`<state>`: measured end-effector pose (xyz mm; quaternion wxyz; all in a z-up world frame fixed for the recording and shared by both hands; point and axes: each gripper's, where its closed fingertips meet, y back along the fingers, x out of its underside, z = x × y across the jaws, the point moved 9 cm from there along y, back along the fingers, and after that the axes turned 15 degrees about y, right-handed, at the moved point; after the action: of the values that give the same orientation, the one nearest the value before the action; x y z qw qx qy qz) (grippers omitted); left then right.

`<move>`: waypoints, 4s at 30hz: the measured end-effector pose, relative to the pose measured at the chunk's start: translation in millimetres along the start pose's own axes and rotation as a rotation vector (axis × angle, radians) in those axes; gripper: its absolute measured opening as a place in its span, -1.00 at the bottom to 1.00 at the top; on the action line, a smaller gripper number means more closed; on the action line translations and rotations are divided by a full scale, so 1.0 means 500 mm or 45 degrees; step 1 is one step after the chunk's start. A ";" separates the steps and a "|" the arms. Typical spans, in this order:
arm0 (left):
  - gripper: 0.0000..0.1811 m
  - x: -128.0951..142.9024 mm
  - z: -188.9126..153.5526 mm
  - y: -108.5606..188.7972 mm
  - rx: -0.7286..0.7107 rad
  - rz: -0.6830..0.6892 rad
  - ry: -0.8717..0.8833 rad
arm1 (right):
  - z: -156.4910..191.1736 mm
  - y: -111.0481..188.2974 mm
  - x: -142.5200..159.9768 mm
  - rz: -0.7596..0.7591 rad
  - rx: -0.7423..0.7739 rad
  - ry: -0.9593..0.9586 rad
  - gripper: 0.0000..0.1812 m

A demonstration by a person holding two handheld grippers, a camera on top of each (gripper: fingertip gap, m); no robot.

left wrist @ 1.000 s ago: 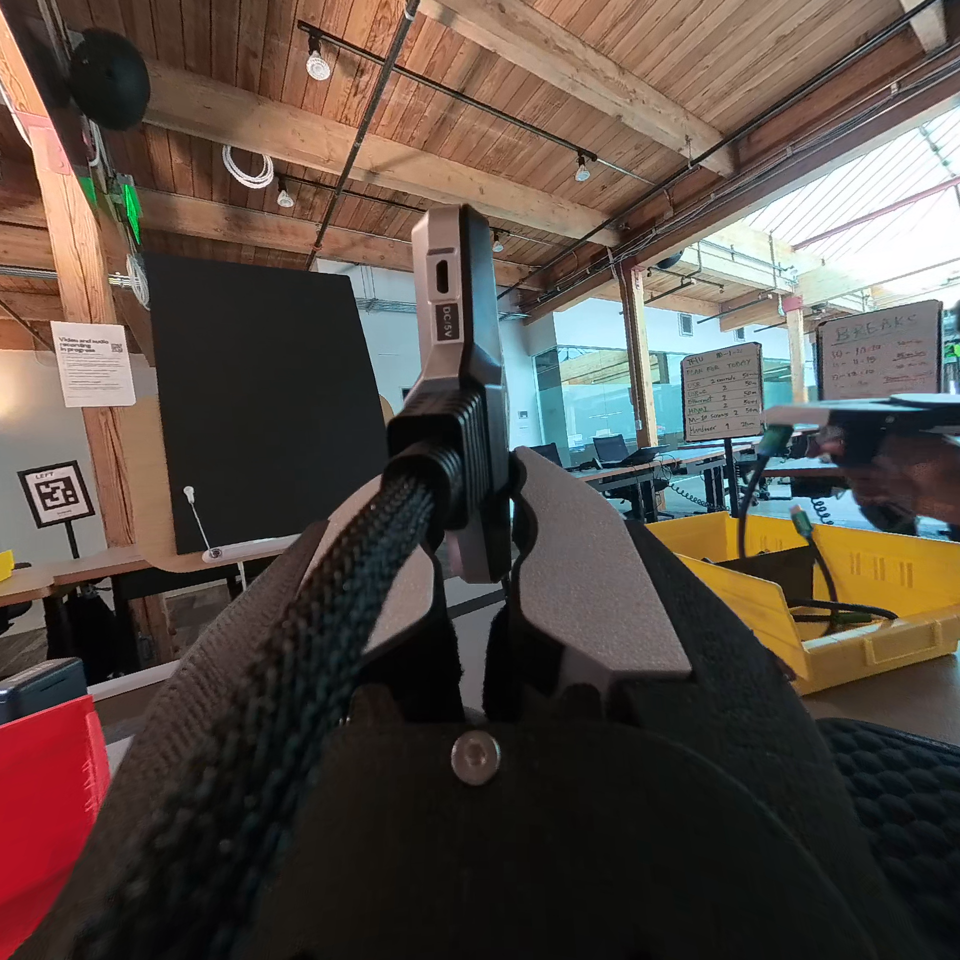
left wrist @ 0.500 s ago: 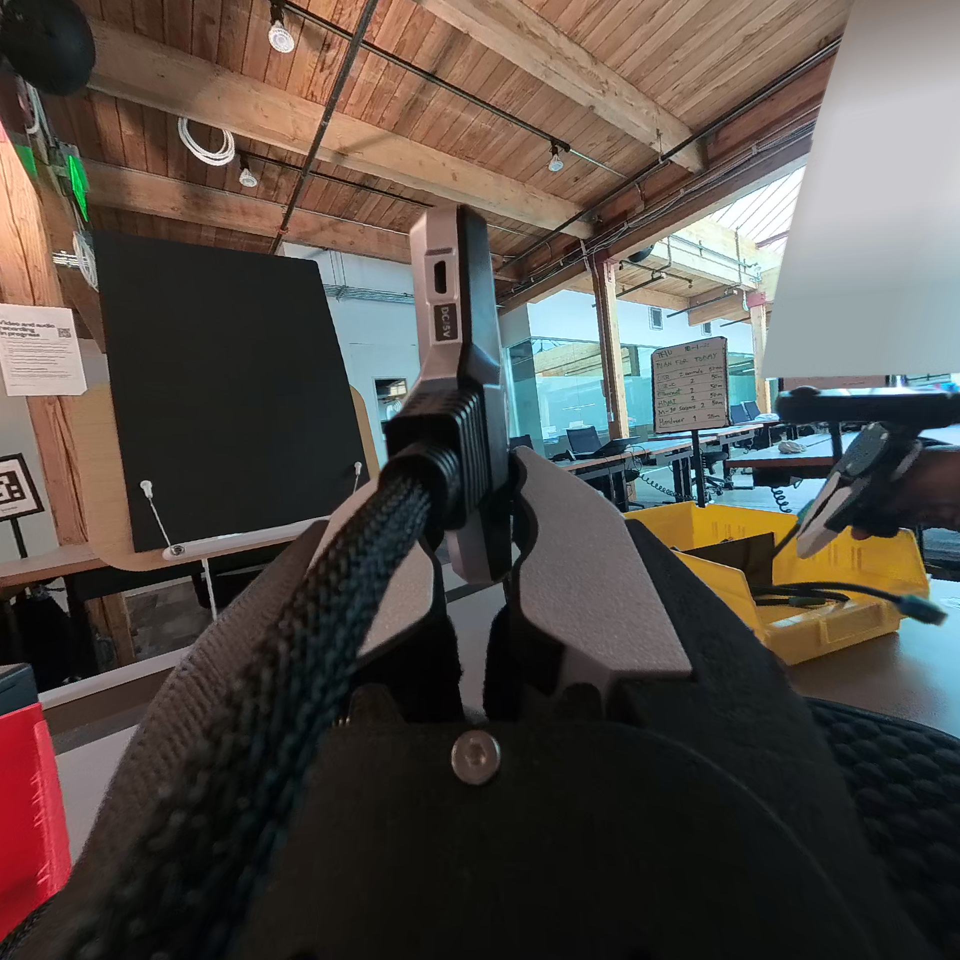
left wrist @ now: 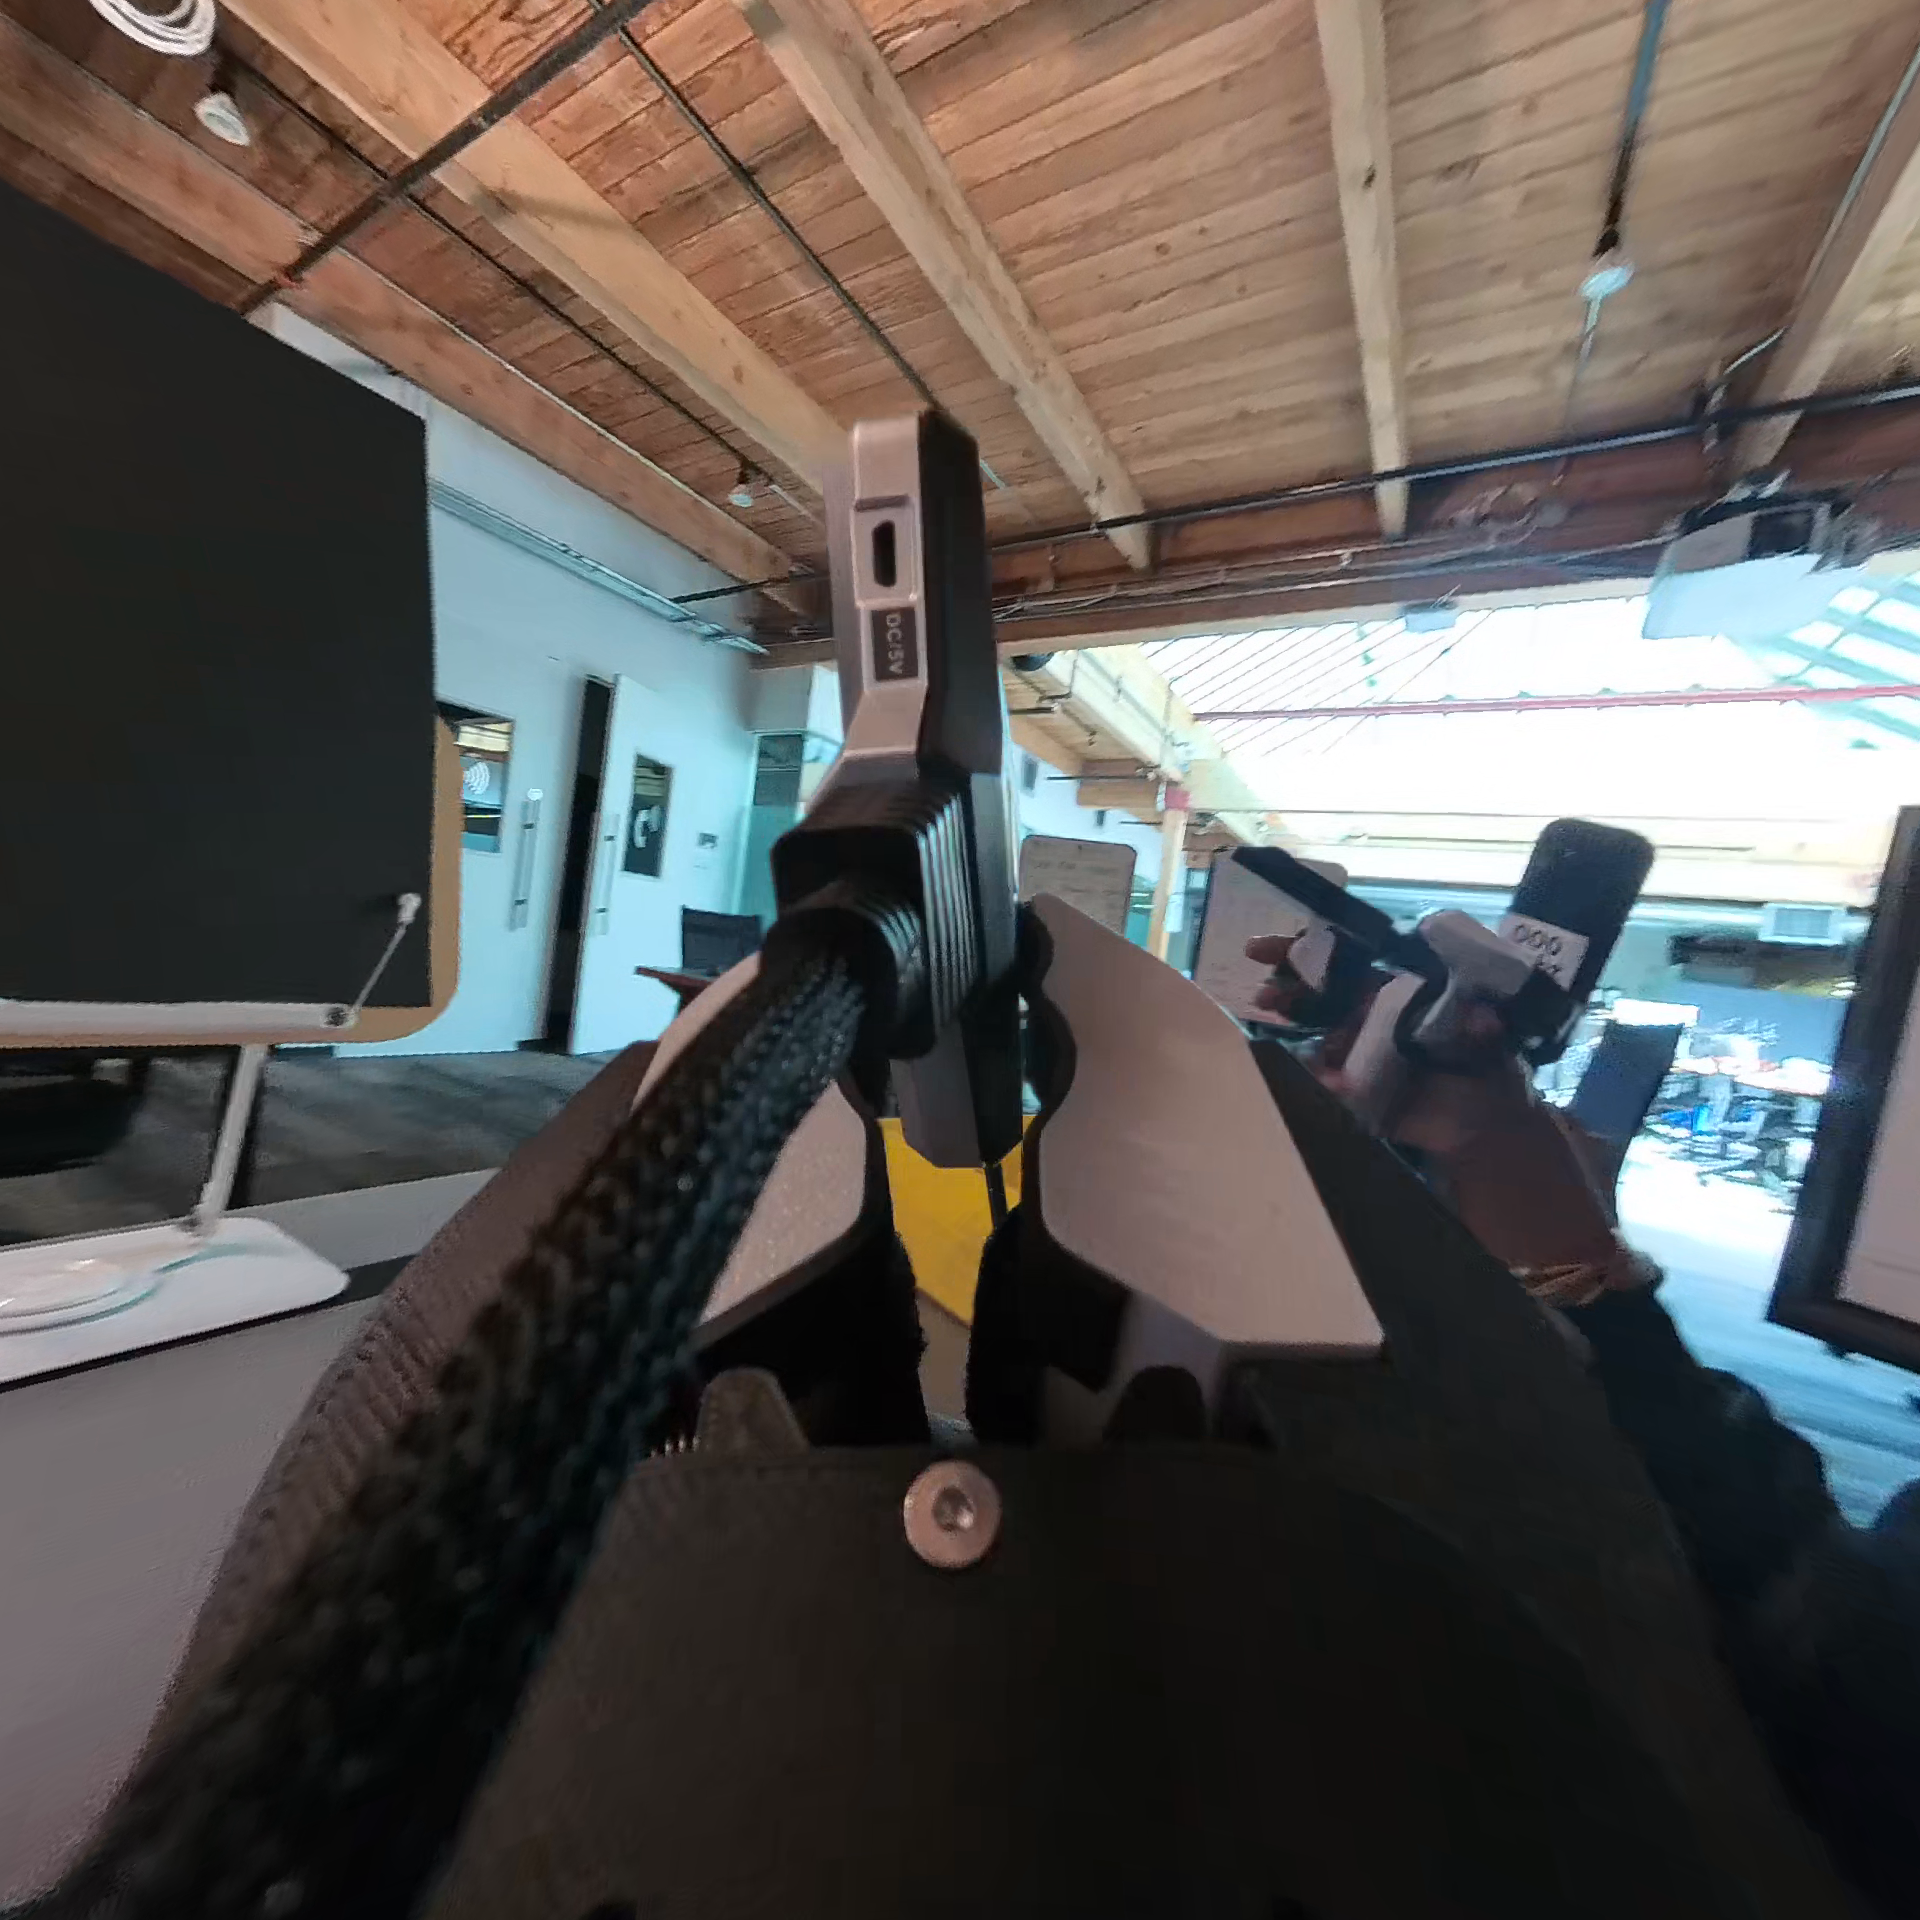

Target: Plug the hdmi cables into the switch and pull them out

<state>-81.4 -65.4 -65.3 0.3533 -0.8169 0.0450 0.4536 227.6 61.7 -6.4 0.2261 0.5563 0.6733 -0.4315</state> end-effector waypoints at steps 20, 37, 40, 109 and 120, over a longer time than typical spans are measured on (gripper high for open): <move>-0.76 0.056 -0.084 -0.020 0.261 0.772 -0.119 | 0.233 -0.167 0.040 0.127 0.281 1.627 -0.52; -0.68 0.058 -0.101 -0.021 0.301 0.380 -0.197 | 0.243 -0.174 0.046 0.329 0.229 1.581 -0.77; -0.71 0.060 -0.102 -0.020 0.270 0.310 -0.133 | 0.238 -0.179 0.052 0.333 0.224 1.560 -0.76; -0.72 -0.133 -0.097 0.058 0.181 -0.154 -0.388 | -0.133 0.199 0.343 1.541 -0.043 0.168 -0.27; -0.71 -0.128 -0.071 0.052 0.126 -0.122 -0.253 | -0.099 0.081 0.071 -0.159 0.124 -0.129 0.36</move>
<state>-104.1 -122.3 -17.5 0.4173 -0.7507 -0.0068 0.5121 265.0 123.1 -21.4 0.2050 0.5010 0.6727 -0.5045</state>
